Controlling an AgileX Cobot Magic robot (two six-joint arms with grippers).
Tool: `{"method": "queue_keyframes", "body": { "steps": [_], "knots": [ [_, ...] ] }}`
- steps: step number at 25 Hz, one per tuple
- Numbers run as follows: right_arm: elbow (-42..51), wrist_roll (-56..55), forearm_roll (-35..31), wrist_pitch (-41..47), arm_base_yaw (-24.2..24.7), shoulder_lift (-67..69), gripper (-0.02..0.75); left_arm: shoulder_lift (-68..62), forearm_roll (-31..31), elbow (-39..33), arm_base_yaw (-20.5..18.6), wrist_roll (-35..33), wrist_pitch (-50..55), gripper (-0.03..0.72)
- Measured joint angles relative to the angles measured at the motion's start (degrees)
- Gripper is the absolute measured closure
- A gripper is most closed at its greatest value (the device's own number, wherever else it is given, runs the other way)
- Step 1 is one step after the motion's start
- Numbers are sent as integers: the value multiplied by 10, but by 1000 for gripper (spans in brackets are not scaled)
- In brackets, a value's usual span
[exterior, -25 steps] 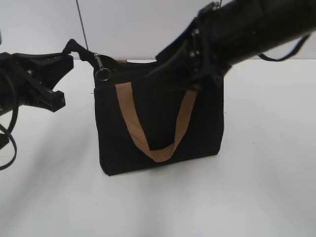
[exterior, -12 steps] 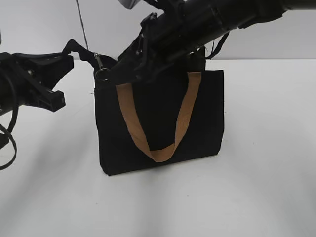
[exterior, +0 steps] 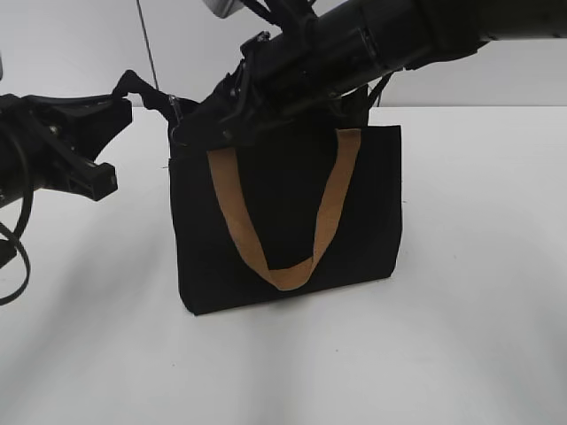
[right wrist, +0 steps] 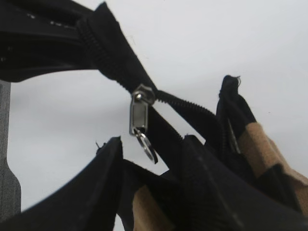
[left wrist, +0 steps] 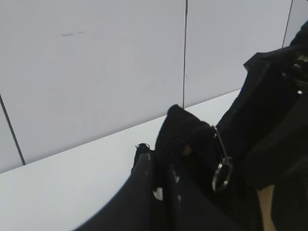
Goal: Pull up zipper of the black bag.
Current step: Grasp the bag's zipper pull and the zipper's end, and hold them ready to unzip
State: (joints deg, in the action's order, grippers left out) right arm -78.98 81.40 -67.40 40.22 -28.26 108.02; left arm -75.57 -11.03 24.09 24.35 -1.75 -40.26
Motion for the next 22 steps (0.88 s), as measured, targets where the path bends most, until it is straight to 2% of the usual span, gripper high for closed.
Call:
{"method": "queue_keyframes", "body": {
  "steps": [6,12,22],
  "knots": [
    [-1,18,-10,-11,-9,0,425,0,-1,0,0,0,0,671],
    [-1,21,-10,-9,-9,0,500,0,-1,0,0,0,0,671],
    [-1,25,0,-16,-12,15,534,0,-1,0,0,0,0,671]
  ]
}}
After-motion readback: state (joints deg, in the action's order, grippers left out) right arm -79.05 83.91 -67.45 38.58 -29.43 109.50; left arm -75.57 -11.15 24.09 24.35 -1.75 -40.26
